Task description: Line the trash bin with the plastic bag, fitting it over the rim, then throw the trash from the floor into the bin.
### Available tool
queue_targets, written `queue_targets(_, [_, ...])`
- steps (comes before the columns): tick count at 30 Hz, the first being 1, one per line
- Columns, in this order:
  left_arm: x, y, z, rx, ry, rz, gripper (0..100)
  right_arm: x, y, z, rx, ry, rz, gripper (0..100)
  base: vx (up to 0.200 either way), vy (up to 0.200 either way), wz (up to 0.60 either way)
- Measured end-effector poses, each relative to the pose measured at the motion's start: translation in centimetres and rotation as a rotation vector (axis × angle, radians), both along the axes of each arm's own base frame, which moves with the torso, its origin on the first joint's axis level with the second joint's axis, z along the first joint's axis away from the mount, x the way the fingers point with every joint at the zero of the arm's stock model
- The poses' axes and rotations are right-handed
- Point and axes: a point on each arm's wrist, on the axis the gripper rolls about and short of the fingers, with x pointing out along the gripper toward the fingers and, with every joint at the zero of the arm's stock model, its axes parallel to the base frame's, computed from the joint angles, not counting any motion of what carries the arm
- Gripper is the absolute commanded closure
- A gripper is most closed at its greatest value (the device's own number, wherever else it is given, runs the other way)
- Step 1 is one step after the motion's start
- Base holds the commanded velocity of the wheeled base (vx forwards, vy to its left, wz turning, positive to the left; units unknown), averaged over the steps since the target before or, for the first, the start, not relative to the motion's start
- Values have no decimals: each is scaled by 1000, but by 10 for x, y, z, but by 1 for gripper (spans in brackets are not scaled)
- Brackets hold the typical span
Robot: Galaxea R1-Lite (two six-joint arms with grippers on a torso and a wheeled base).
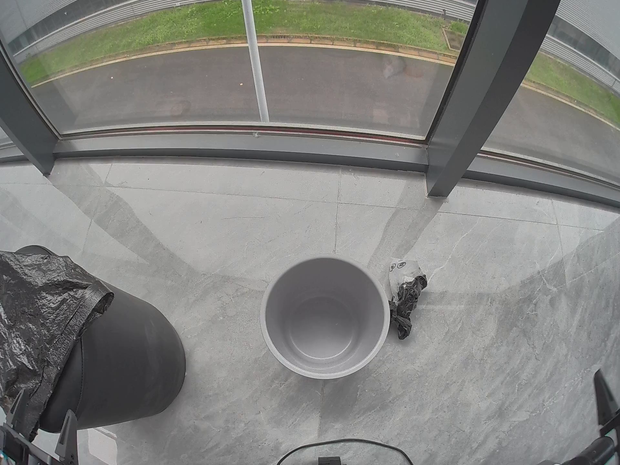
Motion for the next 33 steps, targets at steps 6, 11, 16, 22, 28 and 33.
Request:
queue_targets(6, [-1,0,8,-50,-16,-7,0,1,0,49,34,-60,20,0,0,0,0])
queue_targets(11, [-8,1,51,-128,-42,-38,0,8,1,72,74,-52,47,0,0,0,0])
queue_targets(16, [-2,2,103,-171,-45,-79,0,16,1,94,114,-69,71,0,0,0,0])
queue_targets(22, [37,-2,132,-94,92,-114,0,33,2,113,146,-70,93,0,0,0,0])
queue_targets(28, [73,-7,136,219,198,-164,0,44,2,119,177,-42,118,0,0,0,0])
queue_targets(33, [91,-10,132,466,260,-203,0,50,3,118,190,-20,135,0,0,0,0])
